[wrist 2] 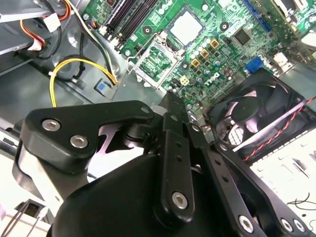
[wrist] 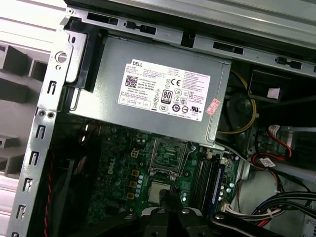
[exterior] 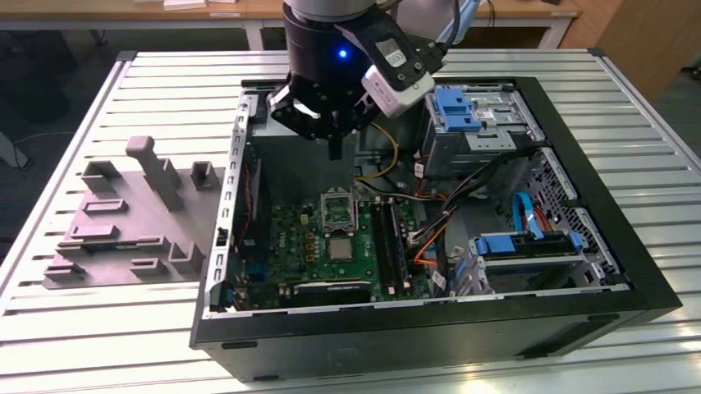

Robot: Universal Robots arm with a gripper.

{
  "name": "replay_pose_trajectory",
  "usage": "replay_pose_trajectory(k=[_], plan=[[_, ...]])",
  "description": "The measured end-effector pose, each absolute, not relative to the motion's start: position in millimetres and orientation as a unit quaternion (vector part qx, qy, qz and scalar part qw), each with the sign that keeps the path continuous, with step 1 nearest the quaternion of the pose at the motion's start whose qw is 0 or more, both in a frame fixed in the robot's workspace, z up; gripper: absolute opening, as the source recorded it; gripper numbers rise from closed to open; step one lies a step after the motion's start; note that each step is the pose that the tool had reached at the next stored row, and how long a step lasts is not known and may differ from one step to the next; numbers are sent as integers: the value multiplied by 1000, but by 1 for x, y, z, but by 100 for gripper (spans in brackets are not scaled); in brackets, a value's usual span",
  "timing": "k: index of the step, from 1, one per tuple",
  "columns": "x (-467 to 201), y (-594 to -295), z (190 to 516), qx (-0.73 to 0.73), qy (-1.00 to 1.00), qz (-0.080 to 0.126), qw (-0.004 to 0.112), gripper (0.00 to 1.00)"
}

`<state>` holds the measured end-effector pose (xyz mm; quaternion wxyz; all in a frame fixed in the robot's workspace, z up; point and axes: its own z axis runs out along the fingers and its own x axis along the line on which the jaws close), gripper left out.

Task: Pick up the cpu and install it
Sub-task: 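Close the cpu cover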

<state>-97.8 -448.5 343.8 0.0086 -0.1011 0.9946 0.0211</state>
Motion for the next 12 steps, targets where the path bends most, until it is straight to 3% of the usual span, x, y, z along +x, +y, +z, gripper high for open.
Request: replay_pose_trajectory(k=[12], plan=[[-93,-455,335,-101,995,21,9,11]])
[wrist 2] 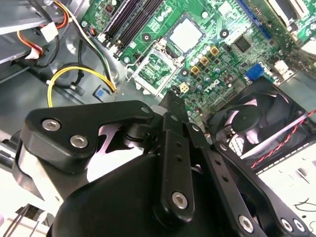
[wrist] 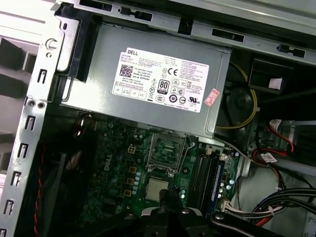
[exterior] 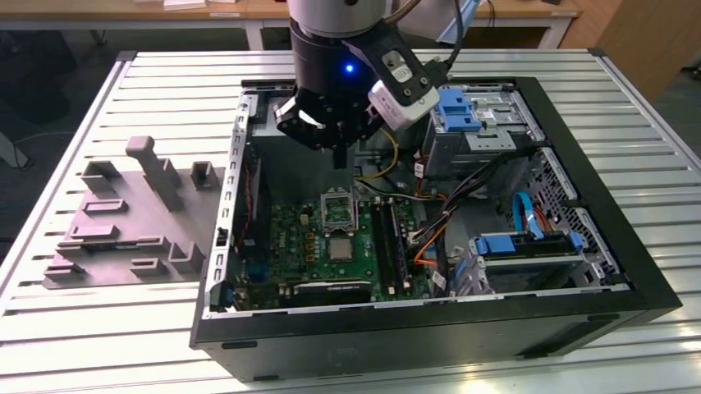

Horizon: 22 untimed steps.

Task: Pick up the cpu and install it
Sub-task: 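Close the cpu cover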

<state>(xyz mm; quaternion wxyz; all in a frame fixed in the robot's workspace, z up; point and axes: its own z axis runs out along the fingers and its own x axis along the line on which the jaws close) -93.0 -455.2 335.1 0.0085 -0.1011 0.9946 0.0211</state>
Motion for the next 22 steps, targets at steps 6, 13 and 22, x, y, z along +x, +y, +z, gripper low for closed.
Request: replay_pose_trajectory(k=[6,13,22], plan=[[-88,-456,328,-102,995,21,8,11],[-84,-461,321,-103,994,21,7,11],[-84,-462,321,-103,994,22,7,11]])
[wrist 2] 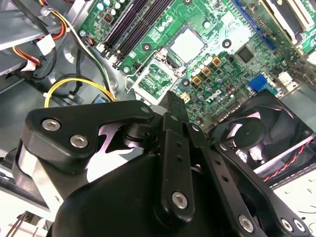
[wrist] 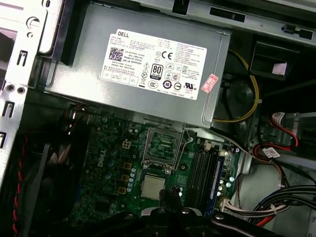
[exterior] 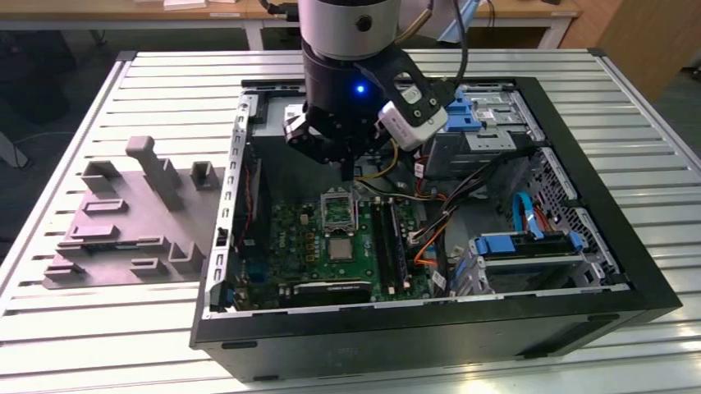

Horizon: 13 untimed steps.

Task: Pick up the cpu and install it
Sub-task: 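Close the cpu cover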

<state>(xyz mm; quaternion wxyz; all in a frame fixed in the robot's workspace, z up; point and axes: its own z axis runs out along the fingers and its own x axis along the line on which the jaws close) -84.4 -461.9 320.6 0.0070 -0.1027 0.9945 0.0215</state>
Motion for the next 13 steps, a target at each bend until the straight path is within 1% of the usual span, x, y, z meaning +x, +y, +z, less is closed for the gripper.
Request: replay_pose_trajectory(k=[2,5,6,13], plan=[[-84,-462,320,-103,994,24,7,11],[-84,-465,319,-103,994,43,9,11],[-84,-466,318,-103,994,45,9,11],[-79,-466,306,-107,993,41,9,11]])
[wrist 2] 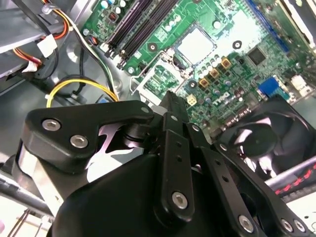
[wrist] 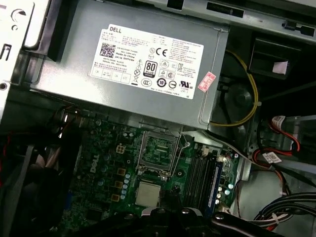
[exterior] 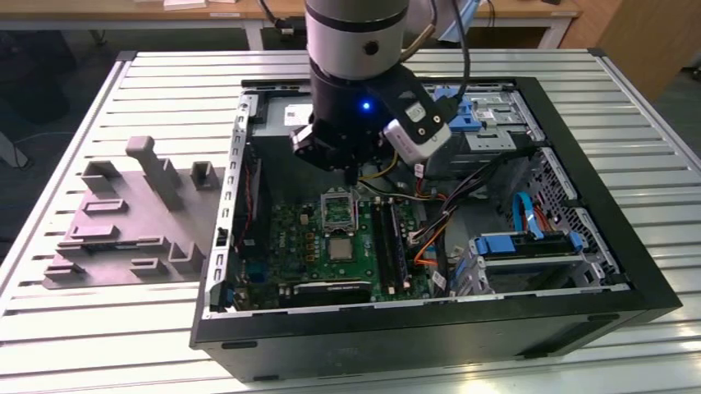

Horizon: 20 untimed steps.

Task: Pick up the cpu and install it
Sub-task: 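Close the cpu cover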

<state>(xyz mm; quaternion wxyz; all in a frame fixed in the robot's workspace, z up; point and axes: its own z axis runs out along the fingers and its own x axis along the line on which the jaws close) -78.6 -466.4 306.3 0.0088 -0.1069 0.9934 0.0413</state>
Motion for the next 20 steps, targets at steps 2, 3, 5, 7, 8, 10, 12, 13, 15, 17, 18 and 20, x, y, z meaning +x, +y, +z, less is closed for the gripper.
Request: replay_pose_trajectory(k=[2,3,5,7,8,10,12,13,15,17,18,20], plan=[[-77,-466,303,-113,993,41,9,11],[-76,-466,301,-119,992,41,8,11],[-76,-466,298,-130,991,41,8,11],[-75,-466,295,-139,989,41,8,11],[-74,-466,294,-139,989,41,7,11],[-73,-466,293,-139,989,41,7,11],[-72,-466,291,-139,989,41,7,11],[-71,-466,290,-139,989,41,7,11],[-71,-466,289,-139,989,41,7,11],[-71,-466,289,-139,989,41,7,11],[-71,-466,289,-139,989,41,7,11],[-70,-466,288,-142,989,41,7,11]])
